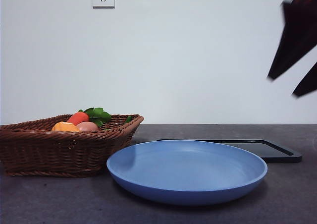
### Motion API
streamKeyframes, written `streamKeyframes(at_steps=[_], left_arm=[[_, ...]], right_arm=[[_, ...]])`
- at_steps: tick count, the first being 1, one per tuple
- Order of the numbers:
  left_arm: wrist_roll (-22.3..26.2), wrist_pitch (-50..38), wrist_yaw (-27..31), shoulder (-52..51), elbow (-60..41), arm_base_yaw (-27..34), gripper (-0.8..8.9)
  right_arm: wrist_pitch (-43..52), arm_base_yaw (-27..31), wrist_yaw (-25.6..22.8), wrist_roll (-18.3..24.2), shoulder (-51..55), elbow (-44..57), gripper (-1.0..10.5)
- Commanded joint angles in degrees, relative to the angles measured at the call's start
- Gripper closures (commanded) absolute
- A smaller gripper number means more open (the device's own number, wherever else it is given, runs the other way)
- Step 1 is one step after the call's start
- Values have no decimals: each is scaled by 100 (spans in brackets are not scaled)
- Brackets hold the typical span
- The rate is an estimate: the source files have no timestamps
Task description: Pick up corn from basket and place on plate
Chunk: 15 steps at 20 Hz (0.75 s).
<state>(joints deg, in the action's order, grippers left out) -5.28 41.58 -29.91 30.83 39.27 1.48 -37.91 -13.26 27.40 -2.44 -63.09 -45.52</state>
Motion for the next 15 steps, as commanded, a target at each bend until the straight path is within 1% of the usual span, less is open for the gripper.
streamKeyframes(at_steps=[1,5,10,12,15], left_arm=[[9,-61,-11,26,109,-7,428],[11,-61,-11,26,109,-7,428],[11,-61,-11,26,109,-7,428],[11,-61,-11,26,109,-7,428],[11,-61,-11,26,109,-7,428]], right_arm=[[313,-140,20,-59,-592,-111,641],[846,-313,20,-149,-1519,-111,644],[1360,-490,20,-197,-2227,-111,684],[1513,-542,7,-210,-2402,-111,708],[1587,-579,0,-216,-2566,-114,779]])
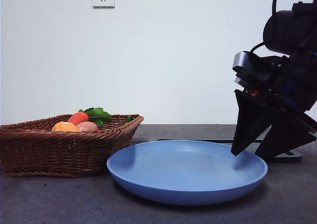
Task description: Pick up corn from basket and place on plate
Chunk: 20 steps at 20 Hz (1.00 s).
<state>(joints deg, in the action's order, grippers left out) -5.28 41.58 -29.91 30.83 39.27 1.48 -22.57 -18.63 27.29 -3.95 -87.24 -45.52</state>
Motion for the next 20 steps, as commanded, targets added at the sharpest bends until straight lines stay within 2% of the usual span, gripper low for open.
streamKeyframes(at_steps=[1,5,8,12,15,18,20], left_arm=[[11,-61,-11,26,109,-7,428],[11,-61,-11,26,109,-7,428],[11,-61,-11,26,109,-7,428],[4,-63,-11,39,109,-7,428],[-17,-94,-9,155,140,-13,428],[-142,-264,-9,365,155,-129,432],[-271,-459,20,581,155,-313,436]], right_arm=[[57,-42,13,-66,-199,-114,790],[52,-42,-11,-83,-302,-114,854],[120,-39,-81,-177,-299,-114,945],[101,-20,-227,-452,-291,-120,945],[-369,96,-262,-452,-81,-153,945],[-1045,262,-846,-262,496,-153,945],[-1318,479,-1027,-219,1091,-153,945]])
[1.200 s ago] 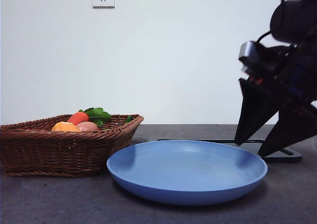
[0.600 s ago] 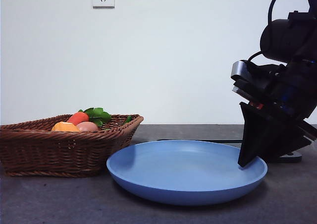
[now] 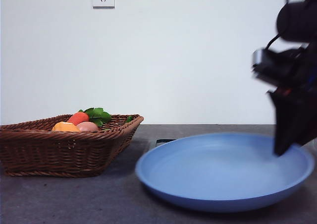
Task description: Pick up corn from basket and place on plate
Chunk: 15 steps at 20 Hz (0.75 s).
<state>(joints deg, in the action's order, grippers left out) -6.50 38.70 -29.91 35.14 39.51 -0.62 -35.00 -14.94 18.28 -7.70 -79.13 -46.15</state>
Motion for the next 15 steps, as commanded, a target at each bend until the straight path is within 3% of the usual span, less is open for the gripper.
streamKeyframes(at_steps=[1,8,12,15], left_arm=[[-216,-262,55,293,131,-221,435],[-706,-1161,1276,1773,240,-1305,433],[-968,-1147,2129,3067,837,-1757,434],[-1075,-1106,2387,4028,1360,-1980,434]], right_arm=[[-155,225,-168,155,625,-92,945],[-898,822,-186,153,2588,-372,945],[-1051,835,-179,153,2970,-564,945],[-1056,833,-177,157,3025,-575,945]])
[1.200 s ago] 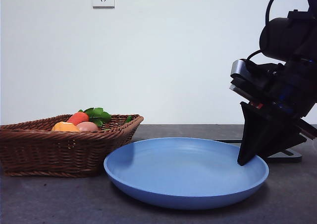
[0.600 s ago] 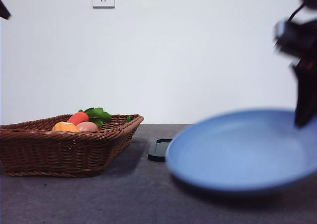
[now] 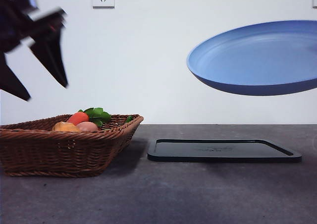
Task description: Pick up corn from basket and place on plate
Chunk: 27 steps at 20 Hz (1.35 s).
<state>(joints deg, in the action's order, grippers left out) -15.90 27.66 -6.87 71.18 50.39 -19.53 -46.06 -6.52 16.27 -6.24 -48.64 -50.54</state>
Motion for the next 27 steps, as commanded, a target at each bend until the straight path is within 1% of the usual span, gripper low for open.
streamKeyframes(at_steps=[1,6,8,10,16,17,20,23,27], left_arm=[[-140,42,118,728,433,-153,434],[-177,472,577,1952,1141,-376,434],[-284,461,710,2214,1274,-426,434],[-326,439,717,2363,1300,-461,434],[-396,455,717,2656,1300,-496,442],[-433,457,717,2669,1300,-516,464],[-466,417,713,2667,1300,-595,577],[-470,426,713,2649,1300,-599,608],[-468,424,715,2262,1307,-599,609]], right_arm=[[50,-9,28,24,-26,-136,945],[52,-9,44,72,-24,-136,945],[52,-9,96,87,-26,-136,945],[52,-9,173,103,-26,-136,945],[61,-9,179,138,-26,-136,945],[61,-9,179,142,-26,-136,945],[63,-9,175,175,-31,-136,945],[61,-9,177,173,-31,-136,945],[61,-9,177,166,-39,-136,945]])
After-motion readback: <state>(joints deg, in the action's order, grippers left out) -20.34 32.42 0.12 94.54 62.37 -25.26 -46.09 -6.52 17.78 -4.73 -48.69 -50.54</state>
